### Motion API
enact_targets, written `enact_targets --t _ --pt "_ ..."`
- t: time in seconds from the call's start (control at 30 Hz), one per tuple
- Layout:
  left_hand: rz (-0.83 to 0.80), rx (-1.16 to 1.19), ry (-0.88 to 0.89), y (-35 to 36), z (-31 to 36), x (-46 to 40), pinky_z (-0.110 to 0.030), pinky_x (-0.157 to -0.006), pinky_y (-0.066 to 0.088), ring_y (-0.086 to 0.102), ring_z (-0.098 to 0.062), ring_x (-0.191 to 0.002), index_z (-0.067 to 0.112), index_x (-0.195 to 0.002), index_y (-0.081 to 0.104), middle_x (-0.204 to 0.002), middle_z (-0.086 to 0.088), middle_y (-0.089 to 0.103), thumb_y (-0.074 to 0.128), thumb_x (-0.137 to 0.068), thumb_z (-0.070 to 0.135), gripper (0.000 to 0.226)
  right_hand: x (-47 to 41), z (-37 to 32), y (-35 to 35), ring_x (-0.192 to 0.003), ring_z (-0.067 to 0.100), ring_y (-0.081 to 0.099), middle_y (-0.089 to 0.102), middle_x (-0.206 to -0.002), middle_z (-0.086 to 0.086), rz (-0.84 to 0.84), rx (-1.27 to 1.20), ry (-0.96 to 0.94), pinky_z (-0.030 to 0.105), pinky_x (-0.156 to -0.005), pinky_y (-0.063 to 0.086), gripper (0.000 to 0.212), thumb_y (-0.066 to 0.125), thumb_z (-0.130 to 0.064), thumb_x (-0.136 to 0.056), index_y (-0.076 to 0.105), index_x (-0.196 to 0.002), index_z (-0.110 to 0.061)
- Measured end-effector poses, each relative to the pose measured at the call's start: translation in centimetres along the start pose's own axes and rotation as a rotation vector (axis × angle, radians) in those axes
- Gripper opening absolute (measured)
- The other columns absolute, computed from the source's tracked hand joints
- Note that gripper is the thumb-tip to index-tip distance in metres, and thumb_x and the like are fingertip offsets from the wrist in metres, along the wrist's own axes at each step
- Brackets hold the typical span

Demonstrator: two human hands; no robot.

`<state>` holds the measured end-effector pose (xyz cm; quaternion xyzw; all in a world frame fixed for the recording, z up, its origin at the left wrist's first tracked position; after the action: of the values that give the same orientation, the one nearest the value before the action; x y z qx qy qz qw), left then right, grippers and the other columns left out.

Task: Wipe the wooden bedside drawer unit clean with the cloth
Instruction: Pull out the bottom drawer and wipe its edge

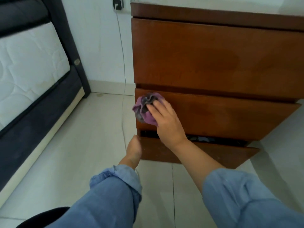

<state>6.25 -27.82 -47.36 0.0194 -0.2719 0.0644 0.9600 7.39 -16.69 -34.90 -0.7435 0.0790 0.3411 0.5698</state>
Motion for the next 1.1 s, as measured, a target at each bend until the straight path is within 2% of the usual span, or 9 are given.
enact_targets --t 0.13,0.27,0.37,0.53,0.7,0.83,0.93,1.0,1.1 --pt "0.028 -0.012 0.041 -0.2 -0.5 -0.8 -0.031 -0.083 0.036 0.051 -0.022 -0.089 0.018 -0.071 0.056 -0.081 -0.002 0.058 0.033 -0.096 0.017 0.034 -1.0 0.8 3.0 -0.109 0.031 0.057 0.066 -0.109 0.012 0.032 0.158 -0.226 0.039 -0.083 0.055 0.030 0.068 -0.006 -0.080 0.066 -0.110 -0.006" --pt "0.047 -0.032 0.095 -0.9 -0.5 -1.0 -0.031 -0.083 0.038 0.046 -0.018 -0.098 0.029 -0.071 0.051 -0.085 0.007 0.056 0.037 -0.099 0.020 0.033 -0.2 1.0 5.7 -0.102 0.028 0.054 0.067 -0.101 0.010 -0.016 0.197 -0.324 0.035 -0.076 0.053 0.023 0.065 -0.007 -0.077 0.069 -0.100 -0.007" --pt "0.037 0.022 0.095 -1.3 -1.0 -1.2 -0.026 -0.075 0.043 0.049 -0.019 -0.096 0.029 -0.076 0.055 -0.104 -0.005 0.059 0.043 -0.098 0.024 0.026 1.9 1.1 8.5 -0.099 0.029 0.060 0.067 -0.101 0.009 -0.196 0.202 -0.246 0.036 -0.076 0.055 0.028 0.073 -0.006 -0.072 0.070 -0.099 -0.009" --pt "0.075 0.030 0.108 -1.2 -0.9 -1.4 -0.032 -0.085 0.040 0.054 -0.016 -0.090 0.031 -0.073 0.057 -0.096 0.001 0.062 0.035 -0.099 0.023 0.035 3.0 -0.2 10.3 -0.106 0.027 0.050 0.064 -0.111 0.006 -0.405 0.161 0.004 0.036 -0.083 0.049 0.022 0.060 -0.014 -0.088 0.066 -0.110 -0.013" --pt "0.003 -0.068 0.071 0.0 -1.9 -0.4 -0.034 -0.092 0.044 0.059 -0.021 -0.094 0.027 -0.095 0.064 -0.101 -0.004 0.068 0.037 -0.089 0.040 0.031 5.7 1.2 8.0 -0.117 0.024 0.040 0.054 -0.127 0.002 -0.323 -0.064 0.409 0.034 -0.102 0.038 0.052 0.057 0.002 -0.081 0.054 -0.129 -0.018" --pt "-0.017 -0.189 -0.015 1.5 -4.1 -0.7 -0.047 -0.105 0.041 0.056 -0.031 -0.116 0.019 -0.135 0.049 -0.129 -0.010 0.060 0.033 -0.074 0.043 0.068 12.2 6.1 4.5 -0.110 0.029 0.052 0.060 -0.118 0.008 0.024 -0.371 1.072 0.037 -0.094 0.044 0.051 0.048 0.012 -0.079 0.058 -0.122 -0.014" --pt "-0.033 -0.066 -0.115 3.1 -3.0 1.3 -0.050 -0.103 0.043 0.057 -0.035 -0.108 0.009 -0.109 0.060 -0.115 -0.017 0.063 0.043 -0.074 0.024 0.042 18.5 10.1 3.0 -0.103 0.030 0.057 0.060 -0.121 0.013 0.454 -0.879 1.688 0.044 -0.096 0.047 0.037 0.045 0.003 -0.090 0.058 -0.118 -0.016" --pt "-0.001 0.074 -0.151 3.8 -2.3 2.5 -0.046 -0.095 0.048 0.058 -0.032 -0.091 0.012 -0.084 0.055 -0.095 -0.015 0.061 0.043 -0.079 0.013 0.013 21.1 11.9 2.3 -0.089 0.022 0.056 0.058 -0.119 0.011 0.662 -1.152 1.846 0.040 -0.088 0.048 0.021 0.043 -0.008 -0.098 0.058 -0.095 -0.022" --pt "-0.008 0.218 -0.169 5.3 -1.9 3.7 -0.033 -0.068 0.047 0.054 -0.023 -0.071 0.016 -0.079 0.050 -0.078 -0.006 0.055 0.043 -0.081 0.012 0.009 21.7 13.4 -0.4 -0.058 0.016 0.054 0.058 -0.076 0.005 0.663 -1.253 1.901 0.028 -0.061 0.039 0.032 0.032 -0.011 -0.102 0.040 -0.072 -0.020"
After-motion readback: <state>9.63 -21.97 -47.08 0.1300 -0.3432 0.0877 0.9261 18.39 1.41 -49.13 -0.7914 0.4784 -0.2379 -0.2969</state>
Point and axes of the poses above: each hand's wrist, its own x-axis away from the middle knuckle, its own y-axis out of the palm, z = x × y, the point moved 5 cm from there along -x, towards the middle knuckle
